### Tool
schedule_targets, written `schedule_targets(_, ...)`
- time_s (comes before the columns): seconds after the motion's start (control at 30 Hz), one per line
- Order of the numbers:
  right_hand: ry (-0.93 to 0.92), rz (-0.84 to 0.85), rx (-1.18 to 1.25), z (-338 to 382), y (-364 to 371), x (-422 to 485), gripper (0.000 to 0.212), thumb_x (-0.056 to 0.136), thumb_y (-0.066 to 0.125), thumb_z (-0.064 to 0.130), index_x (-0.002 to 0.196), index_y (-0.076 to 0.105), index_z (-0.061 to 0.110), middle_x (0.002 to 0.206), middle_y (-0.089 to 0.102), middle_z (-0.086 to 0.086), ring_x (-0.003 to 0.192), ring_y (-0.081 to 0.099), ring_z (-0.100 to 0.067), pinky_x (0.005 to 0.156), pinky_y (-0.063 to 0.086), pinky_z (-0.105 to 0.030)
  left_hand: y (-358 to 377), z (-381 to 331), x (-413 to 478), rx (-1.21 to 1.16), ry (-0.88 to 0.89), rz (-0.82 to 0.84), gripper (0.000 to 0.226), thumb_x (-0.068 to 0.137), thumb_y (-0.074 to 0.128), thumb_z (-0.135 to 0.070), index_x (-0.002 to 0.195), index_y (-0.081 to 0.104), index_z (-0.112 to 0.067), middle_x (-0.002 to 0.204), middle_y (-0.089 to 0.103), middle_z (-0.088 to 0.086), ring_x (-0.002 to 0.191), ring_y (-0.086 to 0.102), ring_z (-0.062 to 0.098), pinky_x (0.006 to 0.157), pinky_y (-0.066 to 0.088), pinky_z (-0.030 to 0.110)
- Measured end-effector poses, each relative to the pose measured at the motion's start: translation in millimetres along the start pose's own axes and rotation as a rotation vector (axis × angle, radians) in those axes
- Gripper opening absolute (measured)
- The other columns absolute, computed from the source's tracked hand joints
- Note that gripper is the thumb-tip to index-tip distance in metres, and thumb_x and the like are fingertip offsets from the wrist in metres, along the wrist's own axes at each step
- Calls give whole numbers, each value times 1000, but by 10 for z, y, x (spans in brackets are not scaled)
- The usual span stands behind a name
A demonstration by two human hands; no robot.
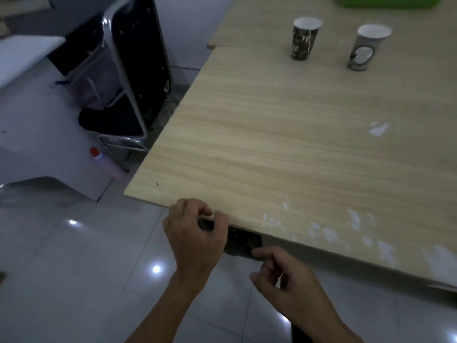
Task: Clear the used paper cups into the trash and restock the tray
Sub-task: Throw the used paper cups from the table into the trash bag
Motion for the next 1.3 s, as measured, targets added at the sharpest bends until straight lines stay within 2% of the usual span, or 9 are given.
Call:
schedule_targets(0.1,-79,-87,90,288,-270,103,25,68,65,41,93,63,35,62,59,13,54,52,-2,53,36,-7,186,-191,273,46,-53,111,31,71,55,-49,80,56,-19,85,55,-8,82,51,16,78,30,31)
schedule_targets(0.2,-92,-155,133,374,-548,327,16,71,69,21,85,66,27,60,58,8,50,48,-1,51,37,-10,509,-332,513,54,-61,199,49,65,54,-61,94,59,-21,100,58,-6,95,53,19,83,31,32)
schedule_targets(0.3,-83,-218,140,366,-844,594,24,76,74,5,86,66,25,62,60,6,52,49,-2,51,38,-12,880,-474,711,84,-20,276,69,62,51,-68,110,58,-19,119,58,1,114,50,24,93,34,39)
schedule_targets(0.4,-78,-269,109,350,-1179,904,29,74,76,2,87,65,25,68,63,9,57,54,-5,51,39,-14,1342,-557,895,187,-44,428,90,59,40,-78,128,50,-22,144,43,5,136,32,24,108,23,47)
schedule_targets(0.5,-92,-333,87,348,-1504,1233,34,72,77,3,88,64,30,74,62,8,62,56,-5,51,40,-13,1793,-625,1080,305,-60,562,100,59,33,-85,140,36,-27,156,24,4,145,12,24,113,5,56)
schedule_targets(0.63,-92,-373,94,354,-1875,1744,38,70,79,9,91,60,35,86,63,6,72,58,-6,56,43,-13,2273,-777,1472,320,-88,620,100,66,44,-86,146,25,-28,160,10,3,147,-1,25,112,-2,59)
schedule_targets(0.83,-94,-408,112,270,-2309,2655,53,68,82,19,103,49,40,106,58,13,95,58,-6,73,46,-23,2873,-906,2118,343,-78,618,106,63,38,-91,146,25,-28,159,13,3,146,2,25,111,4,60)
schedule_targets(1.07,-99,-471,106,240,-2613,3643,70,69,82,17,125,41,24,129,48,2,109,52,-12,81,43,-19,2889,-954,2180,404,-40,497,101,61,31,-94,141,31,-31,155,22,-1,143,12,23,110,12,56)
schedule_targets(1.3,-93,-602,90,195,-2768,4474,98,66,84,28,143,24,18,146,32,-2,122,40,-12,105,39,-32,2906,-946,2214,400,-82,484,102,58,39,-94,139,37,-31,154,27,-1,143,15,23,109,13,57)
Point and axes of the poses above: each hand's wrist, its own x-axis towards the middle knuckle, its own y-axis out of the palm, z = x × y, the point moved 6 cm from there along x, towards the middle knuckle
